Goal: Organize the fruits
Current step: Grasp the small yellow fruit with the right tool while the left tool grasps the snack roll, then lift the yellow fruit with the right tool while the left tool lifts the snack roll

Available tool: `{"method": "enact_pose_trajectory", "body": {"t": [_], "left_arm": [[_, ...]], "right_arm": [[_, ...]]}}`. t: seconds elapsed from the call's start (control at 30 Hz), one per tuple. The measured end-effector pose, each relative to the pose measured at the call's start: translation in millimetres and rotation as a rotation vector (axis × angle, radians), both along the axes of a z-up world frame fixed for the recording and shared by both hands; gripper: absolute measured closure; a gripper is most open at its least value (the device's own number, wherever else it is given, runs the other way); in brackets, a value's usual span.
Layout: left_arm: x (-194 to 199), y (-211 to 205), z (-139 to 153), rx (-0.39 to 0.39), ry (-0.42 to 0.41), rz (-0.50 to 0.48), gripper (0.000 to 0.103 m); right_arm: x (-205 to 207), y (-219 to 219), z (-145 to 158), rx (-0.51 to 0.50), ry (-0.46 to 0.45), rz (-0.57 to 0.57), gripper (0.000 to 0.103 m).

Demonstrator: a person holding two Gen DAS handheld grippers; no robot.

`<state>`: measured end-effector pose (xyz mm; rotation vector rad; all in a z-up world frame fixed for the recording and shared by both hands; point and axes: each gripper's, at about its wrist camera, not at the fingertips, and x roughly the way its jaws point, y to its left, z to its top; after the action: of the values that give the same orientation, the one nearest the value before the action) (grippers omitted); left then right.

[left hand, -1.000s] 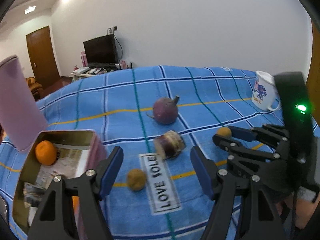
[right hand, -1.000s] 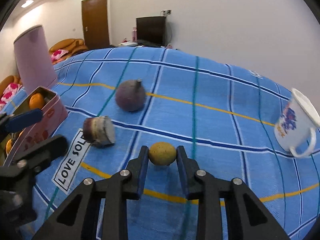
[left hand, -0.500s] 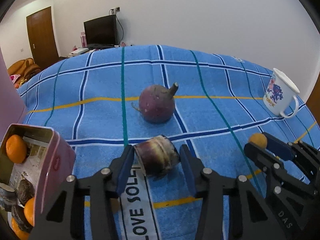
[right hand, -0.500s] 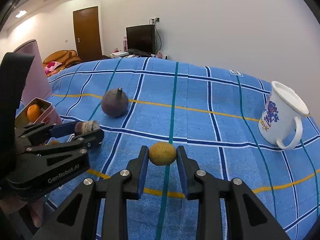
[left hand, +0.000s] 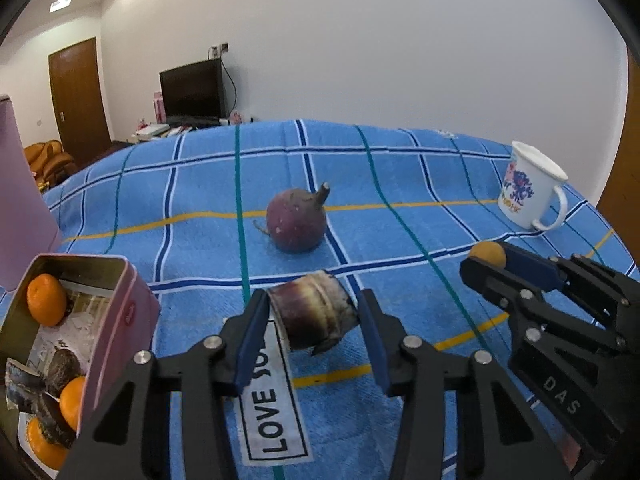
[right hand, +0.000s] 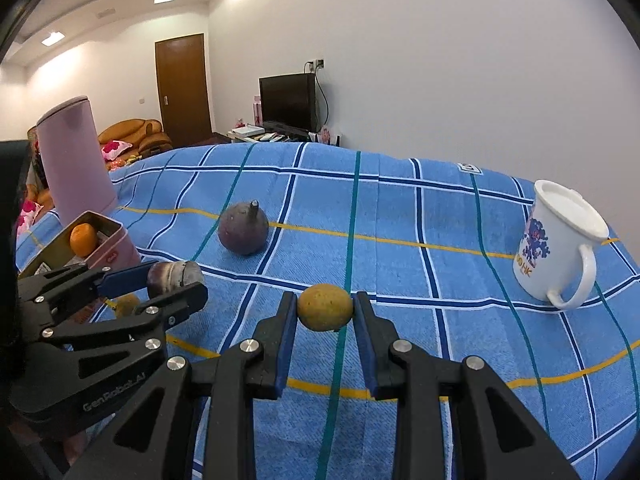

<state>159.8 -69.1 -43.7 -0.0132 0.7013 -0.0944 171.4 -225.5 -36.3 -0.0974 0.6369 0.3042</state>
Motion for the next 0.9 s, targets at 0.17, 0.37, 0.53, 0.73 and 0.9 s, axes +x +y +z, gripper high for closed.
{"method": "enact_pose_trajectory", "body": {"t": [0.17,0.37,0.53,0.73,0.9], "left_arm": [[-5.9,0.0,4.4,0.005,-0.041,-0.001,0.056],[-12.0,-1.2,8.2,0.015,-0.077,0.005,0.056],[-17.7,-0.4,11.0,0.017,-0.106,0.009,0.056],[-24.5,-1.1,13.3,0.026,-0.139,0.01,0.056],[-31.3,-5.3,16.1,0.05,-0.169,0.01,0.056]], "right_arm": [[-7.3,-0.2,3.6,0.005,-0.034,0.01,0.073],[-13.8,-2.5,7.3,0.021,-0.068,0.013,0.073],[-18.0,-1.9,10.3,0.027,-0.098,0.021,0.073],[-22.2,-1.2,12.3,0.031,-0.124,0.026,0.073],[-27.3,-1.6,14.2,0.033,-0.147,0.022,0.073]]}}
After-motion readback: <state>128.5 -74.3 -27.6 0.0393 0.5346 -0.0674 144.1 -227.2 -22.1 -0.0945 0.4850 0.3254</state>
